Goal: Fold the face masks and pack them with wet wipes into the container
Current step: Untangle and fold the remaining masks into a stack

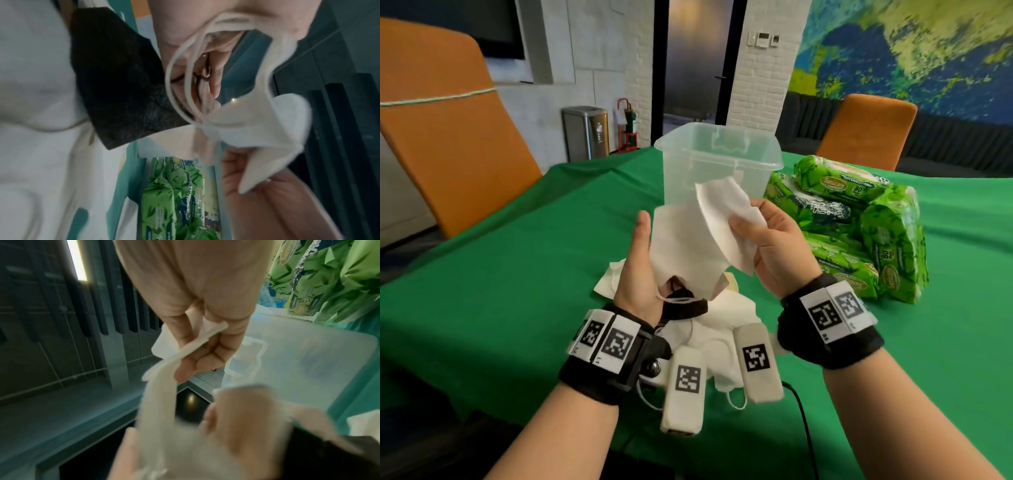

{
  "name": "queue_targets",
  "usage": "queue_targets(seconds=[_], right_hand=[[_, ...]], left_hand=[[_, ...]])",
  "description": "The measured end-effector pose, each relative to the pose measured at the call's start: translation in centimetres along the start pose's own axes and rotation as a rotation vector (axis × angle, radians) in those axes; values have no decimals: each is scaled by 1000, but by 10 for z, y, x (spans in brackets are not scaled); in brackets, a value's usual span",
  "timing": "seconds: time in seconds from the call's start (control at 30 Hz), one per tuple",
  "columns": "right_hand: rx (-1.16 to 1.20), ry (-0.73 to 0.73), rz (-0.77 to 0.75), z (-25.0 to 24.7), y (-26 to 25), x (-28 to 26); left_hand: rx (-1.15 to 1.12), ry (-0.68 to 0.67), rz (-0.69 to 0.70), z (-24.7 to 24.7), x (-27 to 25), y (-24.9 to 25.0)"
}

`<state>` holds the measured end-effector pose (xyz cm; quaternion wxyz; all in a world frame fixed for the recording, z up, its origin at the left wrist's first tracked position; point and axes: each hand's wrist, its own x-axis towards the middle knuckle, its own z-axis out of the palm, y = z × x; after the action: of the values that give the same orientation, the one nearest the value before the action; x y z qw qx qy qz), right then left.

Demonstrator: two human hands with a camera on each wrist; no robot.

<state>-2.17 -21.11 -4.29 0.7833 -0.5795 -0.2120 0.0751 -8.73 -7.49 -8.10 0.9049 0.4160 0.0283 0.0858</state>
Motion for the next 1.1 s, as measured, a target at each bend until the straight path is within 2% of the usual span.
queue_targets(seconds=[0.07,0.1,0.2,0.23,0.33,0.5,0.57,0.7,0.8,0.93,1.1], right_hand=[[-144,77,-17,4,6,3],[-186,104,-26,6,8,3],[-269,156,-52,9,10,3],[-296,171,-66,10,10,2],[-328,218,-97,11,9,0],[-343,335,-153,5,1,-2],[-333,322,-179,6,-4,-6],[-205,149,-203,24,-11,-18],[-167,52,-213,40,-14,-19],[-151,65,-254,60,-13,-14],[-68,34,-180,84,-3,-7]], left_hand=[[-17,-27,76,1,-3,2],[57,-6,147,0,-3,3],[340,181,303,-12,0,3],[375,199,324,-16,-1,3],[402,230,369,-23,-2,8],[420,277,523,-31,-5,15],[397,257,563,-34,-6,18],[465,231,617,-35,-7,20],[518,223,576,-38,-7,22],[551,225,526,-48,-4,33],[530,237,491,-65,4,46]])
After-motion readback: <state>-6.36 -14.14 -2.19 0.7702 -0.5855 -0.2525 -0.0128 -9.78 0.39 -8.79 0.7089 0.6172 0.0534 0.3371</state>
